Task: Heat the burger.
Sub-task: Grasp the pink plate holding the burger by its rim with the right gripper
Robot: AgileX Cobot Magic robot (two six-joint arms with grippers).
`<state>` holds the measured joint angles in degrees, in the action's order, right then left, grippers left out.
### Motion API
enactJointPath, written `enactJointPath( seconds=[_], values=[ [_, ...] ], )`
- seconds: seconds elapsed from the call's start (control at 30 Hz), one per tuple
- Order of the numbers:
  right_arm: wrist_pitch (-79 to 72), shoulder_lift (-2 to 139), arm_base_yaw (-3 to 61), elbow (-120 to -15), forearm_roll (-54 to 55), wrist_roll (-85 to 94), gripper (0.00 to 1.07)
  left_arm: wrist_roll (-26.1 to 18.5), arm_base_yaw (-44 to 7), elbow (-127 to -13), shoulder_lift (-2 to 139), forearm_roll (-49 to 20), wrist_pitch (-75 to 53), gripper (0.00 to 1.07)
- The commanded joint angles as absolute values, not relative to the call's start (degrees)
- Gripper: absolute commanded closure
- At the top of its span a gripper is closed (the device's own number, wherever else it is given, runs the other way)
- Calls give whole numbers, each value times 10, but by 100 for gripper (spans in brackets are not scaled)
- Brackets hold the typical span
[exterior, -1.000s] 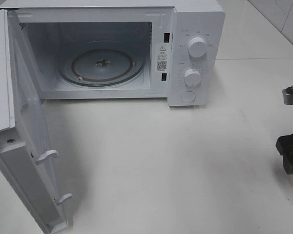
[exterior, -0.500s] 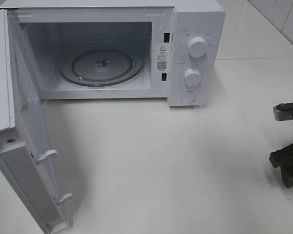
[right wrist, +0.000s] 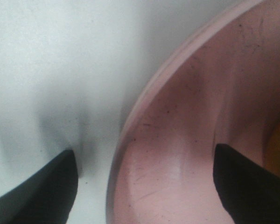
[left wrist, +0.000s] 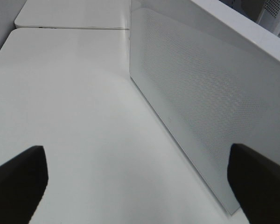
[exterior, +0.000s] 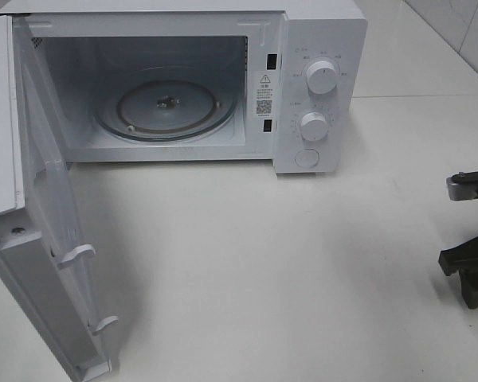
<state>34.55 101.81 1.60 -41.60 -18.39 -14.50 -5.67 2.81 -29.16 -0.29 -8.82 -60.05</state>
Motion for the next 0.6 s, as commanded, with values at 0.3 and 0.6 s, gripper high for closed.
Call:
enactJointPath(
  seconds=[0.3,0.6],
  values=[
    [364,1027,13,-413,-188,-202,87,-55,26,-289,-15,-91,-594,6],
    [379,1027,14,-421,-188,-210,107,-55,26,-289,-15,-91,-594,6]
  ],
)
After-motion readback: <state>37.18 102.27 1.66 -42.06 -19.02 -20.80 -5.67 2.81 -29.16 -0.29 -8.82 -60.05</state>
